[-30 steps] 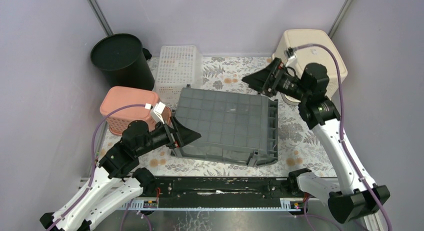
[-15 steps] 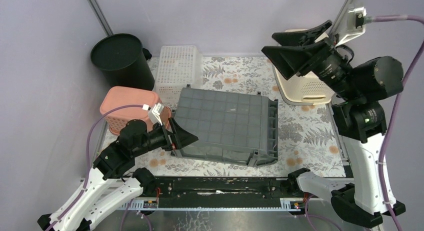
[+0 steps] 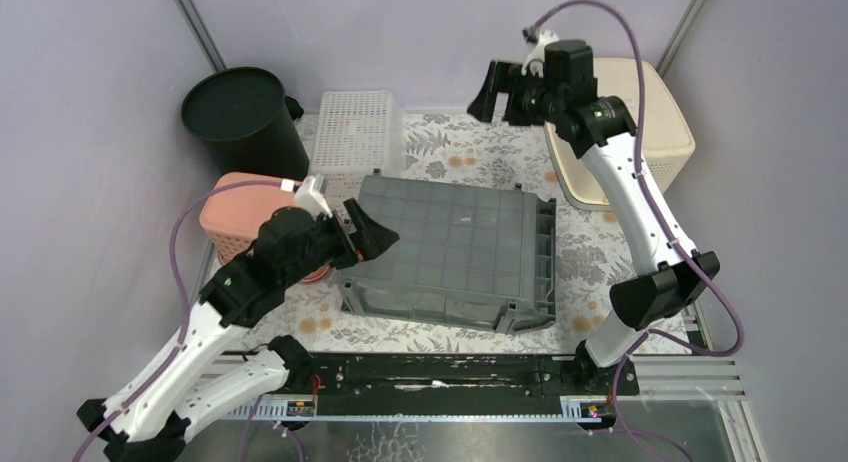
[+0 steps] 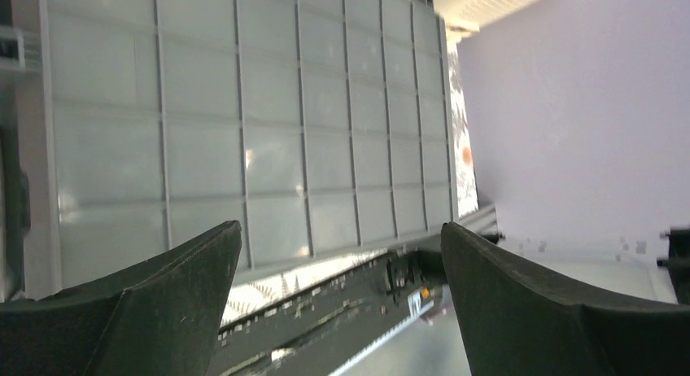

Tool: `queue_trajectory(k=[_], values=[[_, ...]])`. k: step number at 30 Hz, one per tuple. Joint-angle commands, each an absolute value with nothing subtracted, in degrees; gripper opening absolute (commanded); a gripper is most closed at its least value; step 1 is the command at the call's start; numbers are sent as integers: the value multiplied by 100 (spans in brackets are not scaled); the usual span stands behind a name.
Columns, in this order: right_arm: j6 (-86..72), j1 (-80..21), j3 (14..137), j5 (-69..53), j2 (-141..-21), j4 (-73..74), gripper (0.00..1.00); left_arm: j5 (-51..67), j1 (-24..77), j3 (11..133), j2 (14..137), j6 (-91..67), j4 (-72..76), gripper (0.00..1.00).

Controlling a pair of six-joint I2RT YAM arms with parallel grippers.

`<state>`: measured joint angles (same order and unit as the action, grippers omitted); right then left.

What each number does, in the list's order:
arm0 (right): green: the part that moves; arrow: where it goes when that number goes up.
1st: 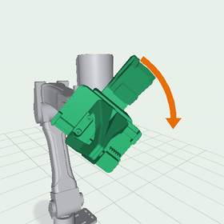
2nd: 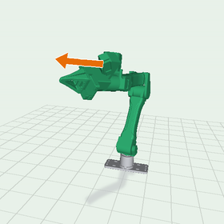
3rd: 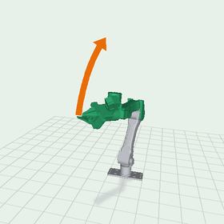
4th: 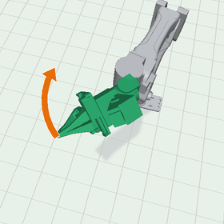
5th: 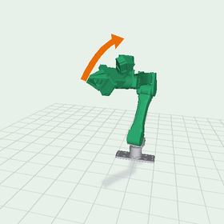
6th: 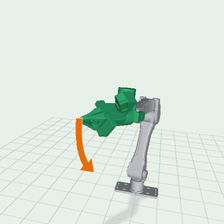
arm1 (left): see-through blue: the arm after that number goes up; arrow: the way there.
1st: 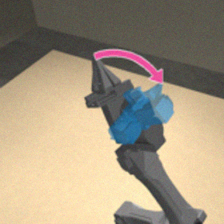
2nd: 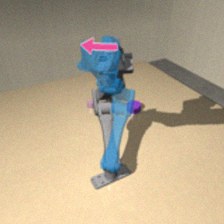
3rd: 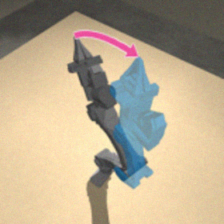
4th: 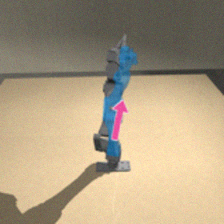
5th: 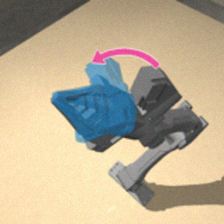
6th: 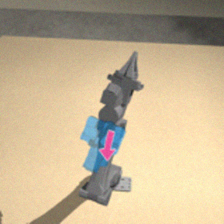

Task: Turn the large container upside down
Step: Move the container to the center of the board.

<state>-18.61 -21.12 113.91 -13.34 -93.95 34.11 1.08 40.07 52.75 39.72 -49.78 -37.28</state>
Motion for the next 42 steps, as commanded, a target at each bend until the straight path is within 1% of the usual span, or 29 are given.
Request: queue_trajectory(k=[1, 4, 7, 10, 14, 17, 18, 22, 25, 31, 38, 42], values=[[-1639, -1855, 10934, -1021, -8985, 3873, 99, -782, 3987, 6122, 4901, -4584, -3498, 100], [-1753, -1616, 10439, -1453, -8890, 3668, 99, -860, 3788, 6485, 5470, -4474, -3506, 100], [-1787, -1576, 10126, -1757, -8875, 3580, 99, -355, 3065, 6547, 5850, -4435, -3415, 100], [-1846, -1574, 9773, -1992, -8825, 3540, 99, 220, 2428, 6437, 6019, -4417, -3259, 100], [-1871, -1575, 9466, -1982, -8773, 3631, 100, 335, 1999, 6304, 6091, -4362, -3146, 100], [-1872, -1577, 9404, -1730, -8764, 4074, 100, 374, 1881, 6247, 6193, -4335, -3037, 100], [-1872, -1575, 9203, -1669, -8679, 4149, 100, 384, 1860, 6235, 6234, -4333, -2988, 100], [-2017, -1578, 8319, -1166, -7933, 4118, 100, 570, 1786, 6332, 6507, -4342, -2714, 100], [-2080, -1575, 7776, -1105, -7404, 4206, 98, 747, 1772, 6625, 6888, -4201, -2616, 100], [-2258, -1573, 7065, -749, -6528, 4422, 94, 846, 1671, 7003, 7495, -3991, -2587, 100], [-2406, -1574, 6586, -952, -6300, 4463, 84, 890, 1267, 7100, 7666, -3813, -2592, 100], [-2436, -1573, 6413, -1056, -6218, 4472, 82, 956, 1116, 7188, 7817, -3705, -2598, 100]])
